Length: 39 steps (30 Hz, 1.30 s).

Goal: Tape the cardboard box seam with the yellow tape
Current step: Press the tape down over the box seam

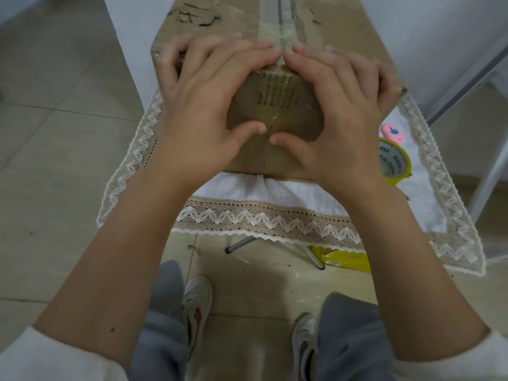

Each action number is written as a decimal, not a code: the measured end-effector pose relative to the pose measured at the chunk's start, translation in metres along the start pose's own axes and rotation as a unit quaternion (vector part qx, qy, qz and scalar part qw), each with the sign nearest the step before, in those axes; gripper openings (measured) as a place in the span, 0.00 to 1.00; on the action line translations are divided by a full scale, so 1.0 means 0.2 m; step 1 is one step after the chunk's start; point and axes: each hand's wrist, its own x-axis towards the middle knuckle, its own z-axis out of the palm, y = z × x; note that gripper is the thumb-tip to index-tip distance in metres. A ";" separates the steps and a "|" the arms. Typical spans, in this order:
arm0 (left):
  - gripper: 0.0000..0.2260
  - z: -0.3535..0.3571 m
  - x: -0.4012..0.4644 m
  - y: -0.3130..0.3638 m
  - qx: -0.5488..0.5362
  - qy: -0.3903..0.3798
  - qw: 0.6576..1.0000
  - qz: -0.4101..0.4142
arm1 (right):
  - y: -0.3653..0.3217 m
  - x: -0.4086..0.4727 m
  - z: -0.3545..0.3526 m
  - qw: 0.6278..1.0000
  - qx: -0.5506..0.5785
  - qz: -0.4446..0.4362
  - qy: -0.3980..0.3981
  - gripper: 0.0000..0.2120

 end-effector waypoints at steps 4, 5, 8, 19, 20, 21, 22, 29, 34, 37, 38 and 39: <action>0.31 -0.01 0.01 0.01 -0.002 -0.013 1.000 -0.014 | -0.01 0.03 -0.04 1.000 -0.007 0.002 0.017 0.32; 0.31 -0.01 0.02 0.02 0.000 -0.016 1.000 -0.018 | -0.01 0.04 -0.04 1.000 -0.005 0.004 0.023 0.30; 0.33 -0.01 0.02 0.03 0.007 -0.015 1.000 -0.026 | -0.02 0.05 -0.03 0.999 0.007 0.012 0.051 0.25; 0.28 0.01 0.02 0.04 -0.005 0.008 1.000 -0.028 | -0.01 0.06 -0.03 0.998 0.039 0.032 0.042 0.16; 0.28 0.01 0.02 0.05 -0.007 0.009 1.000 -0.029 | -0.01 0.06 -0.04 0.998 0.041 0.035 0.035 0.16; 0.28 0.01 0.02 0.05 -0.009 0.009 0.999 -0.030 | 0.00 0.06 -0.04 0.998 0.044 0.037 0.029 0.16; 0.27 0.01 0.02 0.04 -0.013 0.009 0.999 -0.030 | 0.00 0.06 -0.05 0.998 0.048 0.040 0.023 0.16; 0.22 0.00 0.02 0.02 -0.032 0.017 0.999 -0.016 | 0.00 0.06 -0.06 0.997 0.067 0.040 0.007 0.16; 0.15 0.00 0.03 0.01 -0.026 0.036 0.999 -0.021 | -0.04 0.07 -0.02 0.992 0.082 0.055 0.080 0.12; 0.12 0.01 0.03 0.02 -0.027 0.056 0.998 -0.027 | -0.04 0.08 0.00 0.990 0.077 0.056 0.104 0.11; 0.12 0.01 0.04 0.03 -0.025 0.063 0.997 -0.028 | -0.04 0.08 0.01 0.990 0.077 0.055 0.106 0.11; 0.11 0.02 0.04 0.03 -0.024 0.070 0.997 -0.028 | -0.04 0.07 0.01 0.990 0.077 0.055 0.107 0.10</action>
